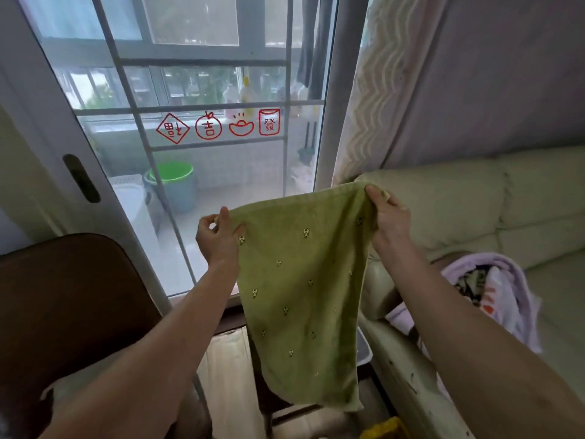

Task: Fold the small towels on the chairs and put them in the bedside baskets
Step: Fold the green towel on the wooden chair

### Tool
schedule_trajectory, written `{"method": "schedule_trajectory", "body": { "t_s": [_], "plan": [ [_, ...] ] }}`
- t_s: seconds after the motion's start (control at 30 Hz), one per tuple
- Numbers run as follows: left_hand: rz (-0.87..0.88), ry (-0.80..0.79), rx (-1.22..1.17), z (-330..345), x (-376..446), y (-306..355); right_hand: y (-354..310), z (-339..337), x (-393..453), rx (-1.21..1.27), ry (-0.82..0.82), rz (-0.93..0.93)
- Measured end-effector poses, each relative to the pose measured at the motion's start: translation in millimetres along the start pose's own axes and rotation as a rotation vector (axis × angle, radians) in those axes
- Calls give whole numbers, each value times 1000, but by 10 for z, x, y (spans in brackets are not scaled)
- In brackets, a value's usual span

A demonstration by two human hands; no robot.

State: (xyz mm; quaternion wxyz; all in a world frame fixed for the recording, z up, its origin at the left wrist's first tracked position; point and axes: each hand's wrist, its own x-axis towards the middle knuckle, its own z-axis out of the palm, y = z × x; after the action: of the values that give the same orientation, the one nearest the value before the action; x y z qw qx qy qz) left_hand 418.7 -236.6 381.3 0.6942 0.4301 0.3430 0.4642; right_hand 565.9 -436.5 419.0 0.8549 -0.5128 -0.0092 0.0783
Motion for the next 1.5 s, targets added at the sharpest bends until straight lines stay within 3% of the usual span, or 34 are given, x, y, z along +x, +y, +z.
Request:
{"method": "schedule_trajectory", "body": {
  "t_s": [0.33, 0.53, 0.83, 1.07, 1.27, 1.5],
  "plan": [
    [-29, 98, 269, 513, 858, -979, 847, 46, 1480, -106, -17, 183],
    [-105, 162, 449, 532, 1048, -1599, 1488, -198, 1860, -268, -105, 312],
    [-331, 194, 603, -158, 803, -2698, 2428, -1018, 1603, -584, -116, 472],
    [-483, 30, 783, -999, 424, -3597, 3358, -1894, 1039, -1010, -25, 477],
    [-611, -46, 855, -1607, 188, -4136, 3878, -2459, 631, -1292, -46, 478],
    [-963, 187, 909, -1822, -155, -4527, 4162, -2917, 422, -1377, 115, 484]
  ]
}}
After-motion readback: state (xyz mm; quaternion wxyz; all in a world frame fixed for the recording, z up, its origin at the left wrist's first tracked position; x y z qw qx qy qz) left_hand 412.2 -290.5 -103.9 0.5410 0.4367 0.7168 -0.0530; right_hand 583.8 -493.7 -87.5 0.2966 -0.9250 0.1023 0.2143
